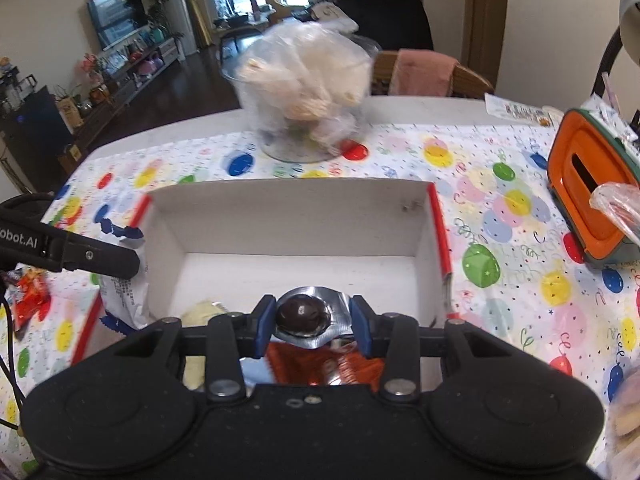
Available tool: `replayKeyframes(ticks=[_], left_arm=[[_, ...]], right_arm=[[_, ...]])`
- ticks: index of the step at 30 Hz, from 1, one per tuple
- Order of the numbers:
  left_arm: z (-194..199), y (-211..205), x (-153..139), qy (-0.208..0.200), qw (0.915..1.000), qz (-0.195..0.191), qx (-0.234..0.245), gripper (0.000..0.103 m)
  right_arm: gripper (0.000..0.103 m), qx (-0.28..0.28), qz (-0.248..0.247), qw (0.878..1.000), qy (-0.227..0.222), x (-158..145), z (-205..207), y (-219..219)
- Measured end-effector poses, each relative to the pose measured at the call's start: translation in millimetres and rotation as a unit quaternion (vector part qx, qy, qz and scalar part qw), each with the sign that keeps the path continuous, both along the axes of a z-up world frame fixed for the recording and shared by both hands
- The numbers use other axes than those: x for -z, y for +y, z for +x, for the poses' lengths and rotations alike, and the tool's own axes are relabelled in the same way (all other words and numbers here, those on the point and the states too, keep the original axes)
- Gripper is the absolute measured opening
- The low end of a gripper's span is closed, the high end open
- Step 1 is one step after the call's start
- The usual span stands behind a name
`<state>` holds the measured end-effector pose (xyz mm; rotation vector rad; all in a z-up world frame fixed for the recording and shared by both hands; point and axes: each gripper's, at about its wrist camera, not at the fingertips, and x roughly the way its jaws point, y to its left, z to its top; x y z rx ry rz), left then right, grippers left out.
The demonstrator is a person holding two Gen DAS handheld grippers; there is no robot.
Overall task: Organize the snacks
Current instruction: 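Release the white packet with the left tool while the right tool releases the red bag into the box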
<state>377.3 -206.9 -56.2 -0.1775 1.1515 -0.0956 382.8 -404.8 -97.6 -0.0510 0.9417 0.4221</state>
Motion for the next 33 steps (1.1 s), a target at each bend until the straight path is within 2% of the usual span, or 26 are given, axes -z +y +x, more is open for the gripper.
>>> replayKeyframes(ticks=[8, 18, 27, 33], left_arm=[[42, -24, 29, 0.052, 0.9978, 0.039, 0.012, 0.045], [62, -35, 52, 0.093, 0.993, 0.068, 0.025, 0.045], [58, -29, 46, 0.08, 0.9951, 0.053, 0.024, 0.045], [44, -18, 35, 0.053, 0.9979, 0.032, 0.018, 0.049]], right_arm=[[0.039, -0.021, -0.031, 0.999, 0.034, 27, 30, 8], [0.04, -0.04, -0.05, 0.995, 0.079, 48, 42, 15], [0.044, -0.045, -0.041, 0.994, 0.088, 50, 42, 14], [0.056, -0.047, -0.029, 0.996, 0.071, 35, 30, 12]])
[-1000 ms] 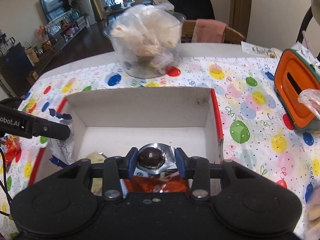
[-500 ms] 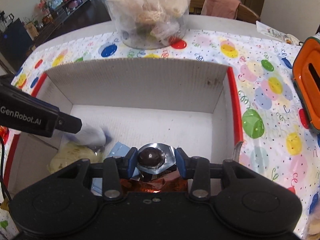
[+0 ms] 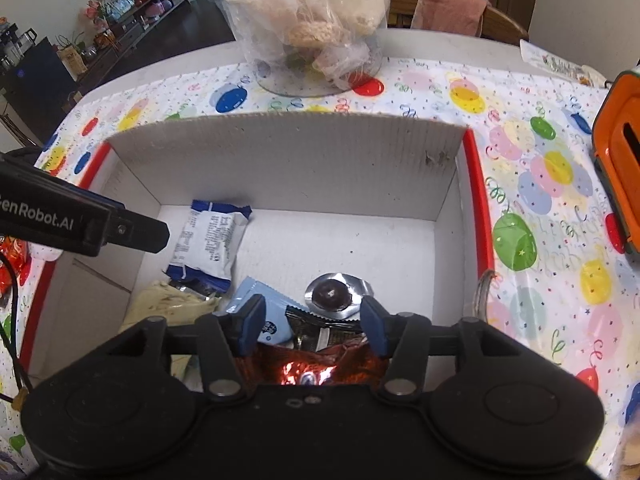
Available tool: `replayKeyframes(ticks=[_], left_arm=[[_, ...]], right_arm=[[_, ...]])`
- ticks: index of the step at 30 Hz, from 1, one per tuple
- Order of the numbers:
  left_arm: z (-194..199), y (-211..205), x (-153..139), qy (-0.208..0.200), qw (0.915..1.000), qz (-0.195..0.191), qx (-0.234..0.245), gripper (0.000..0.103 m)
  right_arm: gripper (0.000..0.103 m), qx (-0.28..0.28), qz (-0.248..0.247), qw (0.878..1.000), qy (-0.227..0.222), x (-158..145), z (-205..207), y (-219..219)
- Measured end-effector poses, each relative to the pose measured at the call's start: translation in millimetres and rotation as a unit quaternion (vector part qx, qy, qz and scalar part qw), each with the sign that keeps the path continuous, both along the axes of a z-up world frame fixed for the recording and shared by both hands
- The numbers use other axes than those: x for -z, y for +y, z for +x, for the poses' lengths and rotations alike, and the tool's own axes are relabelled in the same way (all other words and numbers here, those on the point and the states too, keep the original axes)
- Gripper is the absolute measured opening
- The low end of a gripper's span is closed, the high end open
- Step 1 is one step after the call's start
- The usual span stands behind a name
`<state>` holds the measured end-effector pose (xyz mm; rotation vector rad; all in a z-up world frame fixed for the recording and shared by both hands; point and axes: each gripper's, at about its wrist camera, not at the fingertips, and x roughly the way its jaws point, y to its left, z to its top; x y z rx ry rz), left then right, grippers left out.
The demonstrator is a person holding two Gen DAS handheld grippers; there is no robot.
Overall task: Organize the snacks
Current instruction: 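Release the white packet with the left tool while the right tool releases the red bag into the box, then move both tools back to the remaining snacks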
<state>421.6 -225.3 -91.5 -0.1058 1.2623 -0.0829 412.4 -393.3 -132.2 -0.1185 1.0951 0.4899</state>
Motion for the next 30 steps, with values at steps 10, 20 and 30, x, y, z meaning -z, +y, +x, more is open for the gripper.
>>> replayKeyframes(ticks=[10, 20, 30], left_arm=[[-33, 17, -29, -0.058, 0.998, -0.025, -0.005, 0.055], [-79, 42, -58, -0.114, 0.993, -0.032, -0.004, 0.063], [-132, 90, -75, -0.159, 0.9867, -0.03, -0.02, 0.078]], right_arm=[[0.071, 0.003, 0.041, 0.998, -0.038, -41, -26, -3], [0.084, -0.001, 0.081, 0.994, -0.066, -73, -55, 9], [0.102, -0.01, 0.113, 0.989, -0.095, -93, -89, 46]])
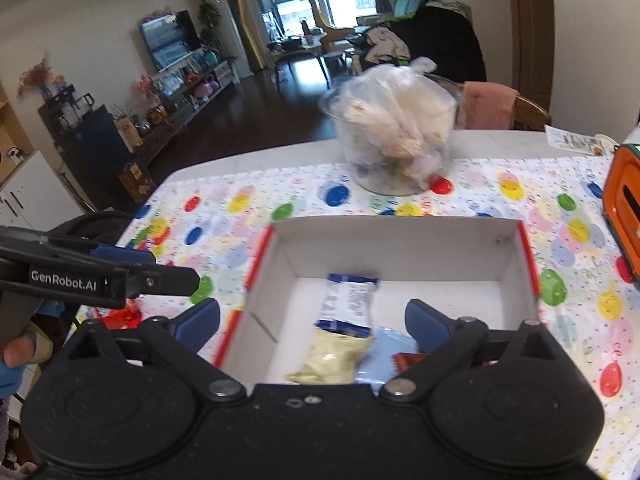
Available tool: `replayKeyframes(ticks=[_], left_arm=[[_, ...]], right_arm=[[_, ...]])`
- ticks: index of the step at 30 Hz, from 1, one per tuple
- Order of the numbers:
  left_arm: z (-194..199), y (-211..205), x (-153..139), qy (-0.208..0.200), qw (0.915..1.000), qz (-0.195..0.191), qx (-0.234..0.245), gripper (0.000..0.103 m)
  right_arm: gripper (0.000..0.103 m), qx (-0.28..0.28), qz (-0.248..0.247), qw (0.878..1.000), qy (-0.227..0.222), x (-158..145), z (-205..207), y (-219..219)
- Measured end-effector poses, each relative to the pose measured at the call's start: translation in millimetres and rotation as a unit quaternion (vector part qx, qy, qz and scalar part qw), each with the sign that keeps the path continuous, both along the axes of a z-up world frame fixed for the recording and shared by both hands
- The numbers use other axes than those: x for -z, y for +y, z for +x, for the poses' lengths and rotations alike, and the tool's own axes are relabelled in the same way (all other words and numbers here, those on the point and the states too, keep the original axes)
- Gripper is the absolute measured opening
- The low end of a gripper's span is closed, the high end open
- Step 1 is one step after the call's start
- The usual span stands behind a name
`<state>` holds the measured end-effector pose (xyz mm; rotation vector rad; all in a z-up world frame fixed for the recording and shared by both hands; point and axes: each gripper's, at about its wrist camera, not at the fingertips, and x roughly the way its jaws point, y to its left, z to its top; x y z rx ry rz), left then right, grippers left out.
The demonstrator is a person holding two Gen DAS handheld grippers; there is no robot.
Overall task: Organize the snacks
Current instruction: 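Move both tools back to the remaining snacks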
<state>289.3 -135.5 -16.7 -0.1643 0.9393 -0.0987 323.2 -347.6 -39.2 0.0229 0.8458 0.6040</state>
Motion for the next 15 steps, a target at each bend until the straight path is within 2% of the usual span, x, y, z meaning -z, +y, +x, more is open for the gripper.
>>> replayKeyframes(ticks=[10, 12, 15], left_arm=[[-53, 60, -2, -0.03, 0.9994, 0.0, -0.017, 0.088], [-62, 76, 0, -0.032, 0.9992, -0.003, -0.024, 0.097], [-74, 104, 4, -0.036, 0.9984, -0.008, -0.043, 0.099]], right_arm=[[0.103, -0.035, -0.009, 0.999, -0.015, -2, -35, 66], [0.103, -0.041, -0.011, 0.999, -0.011, 0, -40, 80], [0.103, -0.051, -0.016, 0.999, -0.007, 3, -48, 100]])
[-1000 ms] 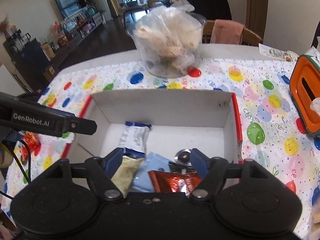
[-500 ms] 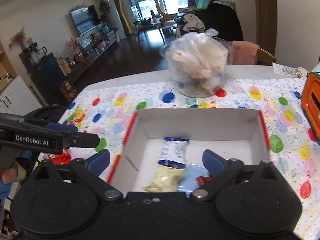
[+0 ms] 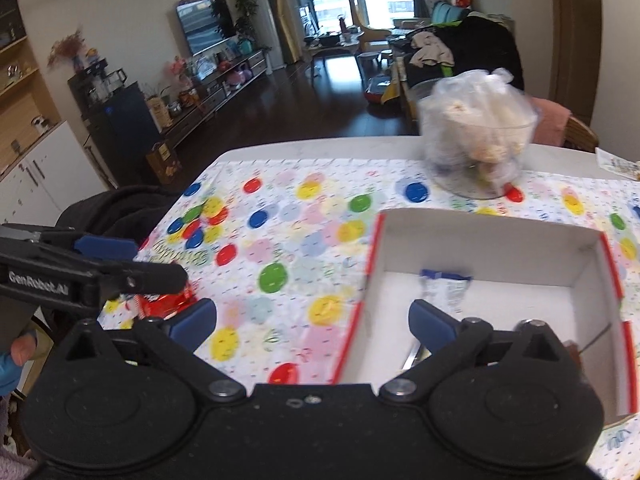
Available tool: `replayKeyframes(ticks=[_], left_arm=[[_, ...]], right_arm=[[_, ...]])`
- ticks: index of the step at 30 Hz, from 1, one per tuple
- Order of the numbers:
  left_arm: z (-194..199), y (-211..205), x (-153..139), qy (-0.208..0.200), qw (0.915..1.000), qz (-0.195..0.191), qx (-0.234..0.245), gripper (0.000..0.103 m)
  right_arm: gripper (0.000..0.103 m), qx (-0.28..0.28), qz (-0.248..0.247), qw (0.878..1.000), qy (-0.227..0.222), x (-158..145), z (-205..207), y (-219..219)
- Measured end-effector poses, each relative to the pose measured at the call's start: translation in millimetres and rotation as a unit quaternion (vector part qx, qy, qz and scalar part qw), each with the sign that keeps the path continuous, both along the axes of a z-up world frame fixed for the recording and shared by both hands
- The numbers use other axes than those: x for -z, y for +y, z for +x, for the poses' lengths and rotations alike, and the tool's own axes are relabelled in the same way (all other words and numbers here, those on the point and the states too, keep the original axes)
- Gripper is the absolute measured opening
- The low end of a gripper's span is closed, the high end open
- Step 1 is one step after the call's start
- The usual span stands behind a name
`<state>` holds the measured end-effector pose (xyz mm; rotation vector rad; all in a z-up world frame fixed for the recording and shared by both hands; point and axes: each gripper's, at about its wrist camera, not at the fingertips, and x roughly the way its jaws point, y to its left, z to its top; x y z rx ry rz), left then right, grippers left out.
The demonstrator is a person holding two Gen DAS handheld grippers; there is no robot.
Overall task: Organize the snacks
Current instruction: 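Move both tools back to the remaining snacks, then grasp the red-and-brown snack bag with the right tool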
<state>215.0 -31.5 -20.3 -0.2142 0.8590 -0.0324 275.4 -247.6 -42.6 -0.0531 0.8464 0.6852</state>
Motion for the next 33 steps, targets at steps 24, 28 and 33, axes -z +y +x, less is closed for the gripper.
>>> replayKeyframes(ticks=[24, 28, 33], left_arm=[[-42, 213, 58, 0.041, 0.9929, 0.057, -0.096, 0.099], [-44, 230, 68, 0.042, 0.992, 0.065, -0.1, 0.099], [-52, 245, 75, 0.039, 0.9905, 0.077, -0.107, 0.099]], right_arm=[[0.103, -0.023, -0.044, 0.997, 0.064, 33, -19, 175], [0.103, 0.001, -0.052, 0.994, 0.096, 44, -10, 211], [0.102, 0.087, -0.047, 0.98, 0.172, 72, 15, 236]])
